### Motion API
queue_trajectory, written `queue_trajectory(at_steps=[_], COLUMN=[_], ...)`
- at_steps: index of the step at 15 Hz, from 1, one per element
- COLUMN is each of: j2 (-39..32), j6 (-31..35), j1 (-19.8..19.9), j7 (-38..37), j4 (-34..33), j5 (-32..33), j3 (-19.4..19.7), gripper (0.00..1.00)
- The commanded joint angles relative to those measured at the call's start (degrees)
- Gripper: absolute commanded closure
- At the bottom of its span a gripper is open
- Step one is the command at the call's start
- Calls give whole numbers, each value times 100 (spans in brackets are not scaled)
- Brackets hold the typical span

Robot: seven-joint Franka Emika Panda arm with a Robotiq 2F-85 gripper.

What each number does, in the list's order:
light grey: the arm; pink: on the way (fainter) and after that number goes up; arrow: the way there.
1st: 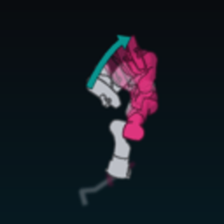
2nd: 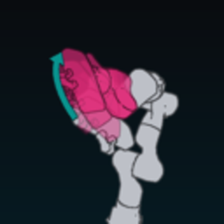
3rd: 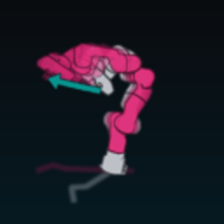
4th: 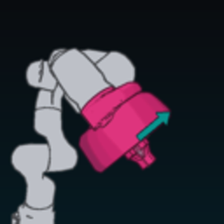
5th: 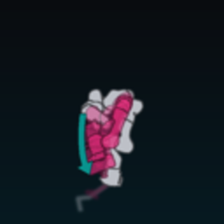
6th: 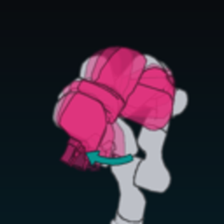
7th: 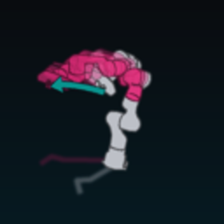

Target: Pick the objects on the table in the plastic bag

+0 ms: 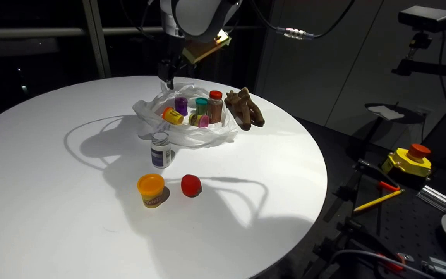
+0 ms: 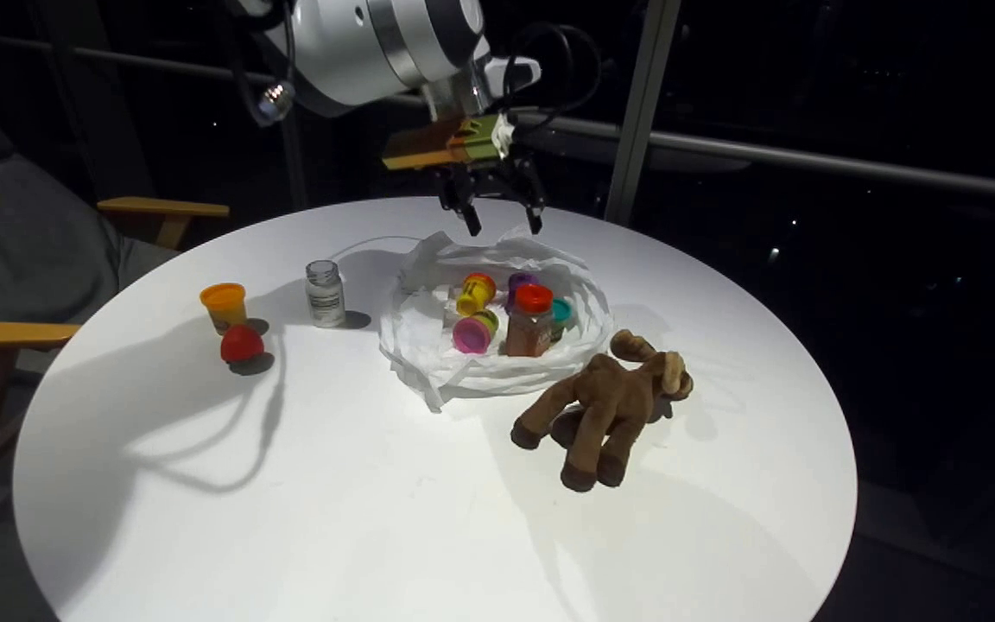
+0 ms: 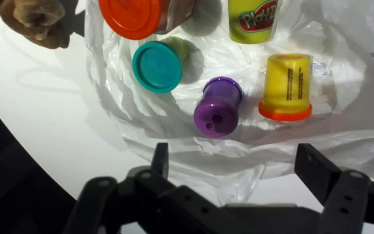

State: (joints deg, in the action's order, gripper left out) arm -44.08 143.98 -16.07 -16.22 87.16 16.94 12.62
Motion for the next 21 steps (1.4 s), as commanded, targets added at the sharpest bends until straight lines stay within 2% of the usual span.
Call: queue_trajectory(at_steps=[1,3,7,9,14,21], j2=[944,1142,1040,929,809,653], j6=[-718,-1255,-2197,-2377,-1762,-1068], j1=[240,379,337,330,348,302], j7=[652,915,789,828,1012,1147], j4=[536,495,271,277,482,814], j5=[-277,-589,-912,-1012,-1337,-1297], j3=[-662,-1066,-1417,-1571,-1905,-1992], gripper=[1,0,0,0,0,0])
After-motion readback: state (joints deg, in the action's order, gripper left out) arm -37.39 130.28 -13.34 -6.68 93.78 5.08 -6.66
